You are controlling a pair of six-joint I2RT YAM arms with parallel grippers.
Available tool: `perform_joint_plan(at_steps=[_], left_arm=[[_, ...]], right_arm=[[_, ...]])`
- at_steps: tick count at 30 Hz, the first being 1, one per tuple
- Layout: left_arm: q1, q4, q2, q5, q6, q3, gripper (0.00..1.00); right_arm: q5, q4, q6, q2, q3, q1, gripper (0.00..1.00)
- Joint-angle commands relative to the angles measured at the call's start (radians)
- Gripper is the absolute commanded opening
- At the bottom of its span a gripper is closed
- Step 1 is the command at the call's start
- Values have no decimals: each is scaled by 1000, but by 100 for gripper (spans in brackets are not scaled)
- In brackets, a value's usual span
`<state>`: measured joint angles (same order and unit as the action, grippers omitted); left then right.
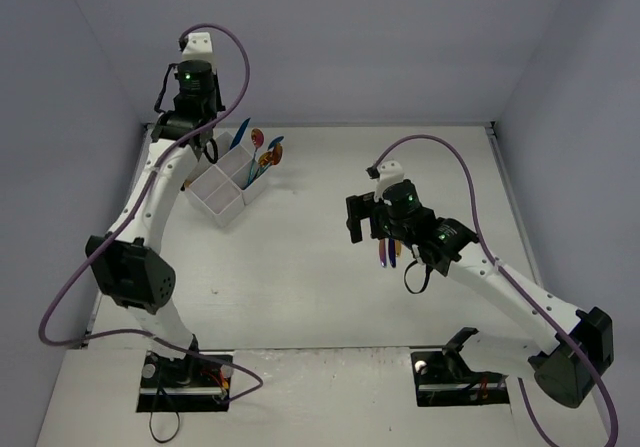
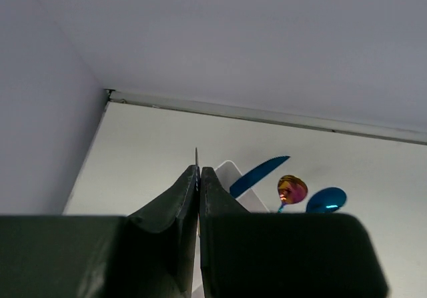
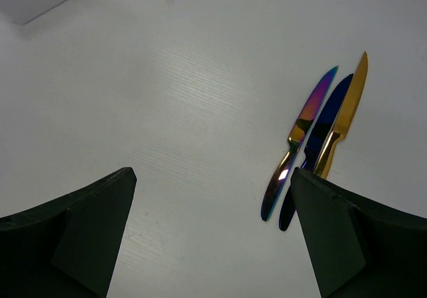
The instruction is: Sort the eating utensils into containers
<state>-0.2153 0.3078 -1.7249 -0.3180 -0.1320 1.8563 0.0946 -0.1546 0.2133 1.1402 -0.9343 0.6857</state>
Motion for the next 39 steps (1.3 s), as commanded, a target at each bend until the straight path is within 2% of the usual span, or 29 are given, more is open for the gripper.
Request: perform_joint_plan(at_steps=[1,12,18,23,25,30,32,34,39], left_arm=[[16,-106,-76,-49,73,124,0],[19,-166,-230,-44,73,63,0],[19,-179,-257,-29,42,2,1],[19,-164,-249,-10,20,-13,10],[19,-162,-233,-1,15,-20,21],[19,-128,-167,16,-3,-31,36],[19,-123,-115,27,-15,-47,47],[19,-92,-62,44,-35,-59,53],[19,1,128,203,-150,-168,62]], right_arm=[[49,4,23,-21,8,-9,100],[111,-23,55,-7,29,-27,100],[134,-40,90,-1,60,-35,100],[141,-47,128,9,82,-43,100],[152,-50,144,20,87,-46,100],[162,-51,178,56,91,-52,100],[166,-53,190,74,89,-57,100],[170,-53,204,98,87,-63,99],[152,-53,231,197,66,-90,92]])
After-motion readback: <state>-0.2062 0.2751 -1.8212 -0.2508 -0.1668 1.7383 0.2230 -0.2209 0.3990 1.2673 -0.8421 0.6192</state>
